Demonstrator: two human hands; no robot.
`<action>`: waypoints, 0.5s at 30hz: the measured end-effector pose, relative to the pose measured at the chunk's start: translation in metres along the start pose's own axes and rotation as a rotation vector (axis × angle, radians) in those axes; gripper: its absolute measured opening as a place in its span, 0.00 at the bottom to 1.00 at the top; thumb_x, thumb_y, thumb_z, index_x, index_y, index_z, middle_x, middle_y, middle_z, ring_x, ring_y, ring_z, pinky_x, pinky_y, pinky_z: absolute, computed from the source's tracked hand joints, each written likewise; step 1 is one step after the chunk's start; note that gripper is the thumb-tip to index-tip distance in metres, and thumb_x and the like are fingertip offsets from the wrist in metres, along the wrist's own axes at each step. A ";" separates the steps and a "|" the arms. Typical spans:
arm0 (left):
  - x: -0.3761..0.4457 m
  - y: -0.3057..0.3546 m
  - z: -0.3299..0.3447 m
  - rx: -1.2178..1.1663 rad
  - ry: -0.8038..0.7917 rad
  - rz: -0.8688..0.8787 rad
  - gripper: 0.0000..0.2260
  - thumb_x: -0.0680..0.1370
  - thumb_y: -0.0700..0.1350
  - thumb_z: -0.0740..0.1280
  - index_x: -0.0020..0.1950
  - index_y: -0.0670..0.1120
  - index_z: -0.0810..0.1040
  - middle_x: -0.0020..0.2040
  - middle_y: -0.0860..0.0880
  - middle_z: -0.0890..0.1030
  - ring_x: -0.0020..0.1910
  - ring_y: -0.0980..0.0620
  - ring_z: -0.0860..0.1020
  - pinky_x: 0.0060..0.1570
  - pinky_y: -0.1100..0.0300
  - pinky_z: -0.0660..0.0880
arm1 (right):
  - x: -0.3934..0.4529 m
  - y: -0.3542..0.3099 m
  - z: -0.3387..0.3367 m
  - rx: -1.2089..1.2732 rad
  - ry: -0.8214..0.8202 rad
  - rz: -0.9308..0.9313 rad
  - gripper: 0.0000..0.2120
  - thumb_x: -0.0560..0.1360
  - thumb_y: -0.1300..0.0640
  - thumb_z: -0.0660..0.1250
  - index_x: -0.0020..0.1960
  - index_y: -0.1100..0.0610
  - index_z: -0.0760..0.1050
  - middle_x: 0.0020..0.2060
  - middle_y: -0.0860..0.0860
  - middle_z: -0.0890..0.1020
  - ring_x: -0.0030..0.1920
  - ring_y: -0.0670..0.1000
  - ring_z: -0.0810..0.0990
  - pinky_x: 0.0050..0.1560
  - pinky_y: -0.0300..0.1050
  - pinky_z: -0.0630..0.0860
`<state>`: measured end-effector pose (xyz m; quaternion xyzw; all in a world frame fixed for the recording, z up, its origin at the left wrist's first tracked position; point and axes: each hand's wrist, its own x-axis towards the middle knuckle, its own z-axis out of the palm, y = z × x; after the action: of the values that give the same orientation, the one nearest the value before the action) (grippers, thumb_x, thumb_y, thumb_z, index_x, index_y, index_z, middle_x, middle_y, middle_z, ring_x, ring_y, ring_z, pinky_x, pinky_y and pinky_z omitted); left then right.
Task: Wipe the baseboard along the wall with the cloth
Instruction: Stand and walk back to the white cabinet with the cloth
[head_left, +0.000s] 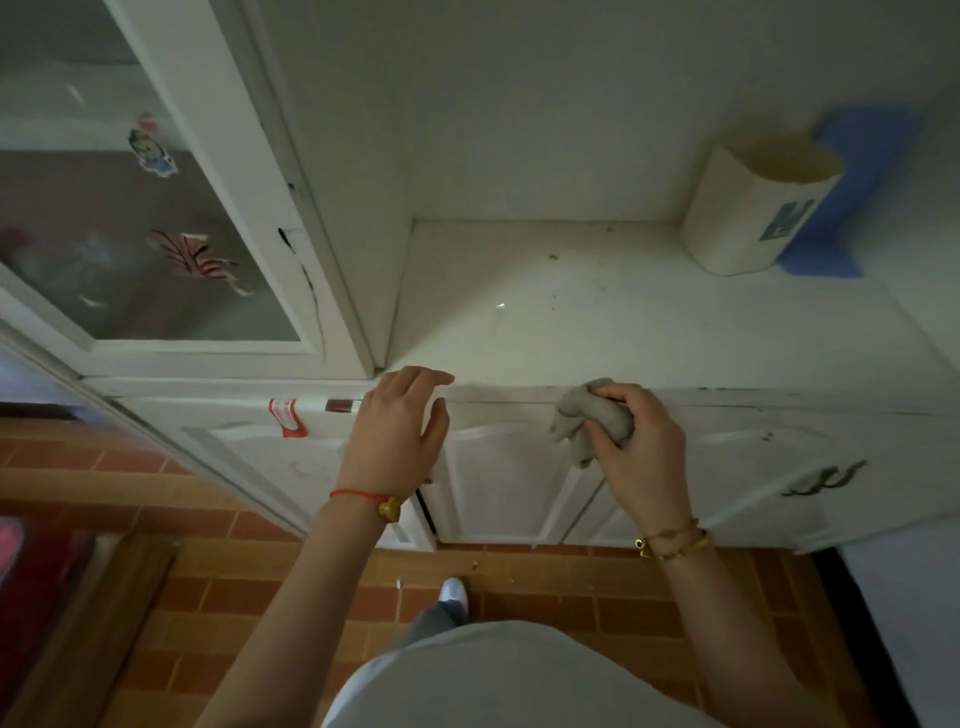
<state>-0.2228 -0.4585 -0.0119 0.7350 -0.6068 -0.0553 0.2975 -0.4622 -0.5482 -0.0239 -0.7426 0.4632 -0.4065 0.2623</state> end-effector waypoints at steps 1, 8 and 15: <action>0.013 -0.006 0.002 -0.003 0.004 0.020 0.19 0.78 0.49 0.56 0.62 0.45 0.79 0.57 0.46 0.81 0.58 0.43 0.78 0.57 0.45 0.77 | 0.010 -0.001 0.007 0.001 0.010 -0.002 0.13 0.72 0.67 0.71 0.54 0.55 0.77 0.50 0.50 0.79 0.51 0.45 0.77 0.52 0.27 0.71; 0.088 -0.043 0.027 0.034 -0.010 0.111 0.18 0.77 0.46 0.56 0.61 0.43 0.79 0.58 0.45 0.80 0.58 0.42 0.76 0.58 0.50 0.75 | 0.092 -0.019 0.061 0.034 0.046 -0.028 0.14 0.71 0.68 0.70 0.53 0.56 0.76 0.50 0.48 0.79 0.51 0.44 0.77 0.53 0.29 0.72; 0.127 -0.072 0.061 0.091 -0.056 0.106 0.19 0.74 0.46 0.57 0.60 0.41 0.78 0.57 0.42 0.79 0.56 0.41 0.74 0.59 0.51 0.69 | 0.197 -0.031 0.125 0.028 0.059 -0.035 0.13 0.67 0.66 0.70 0.50 0.58 0.78 0.47 0.51 0.81 0.49 0.50 0.79 0.51 0.39 0.75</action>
<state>-0.1552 -0.5919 -0.0622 0.7127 -0.6549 -0.0323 0.2491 -0.2943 -0.7111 0.0045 -0.7346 0.4519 -0.4390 0.2519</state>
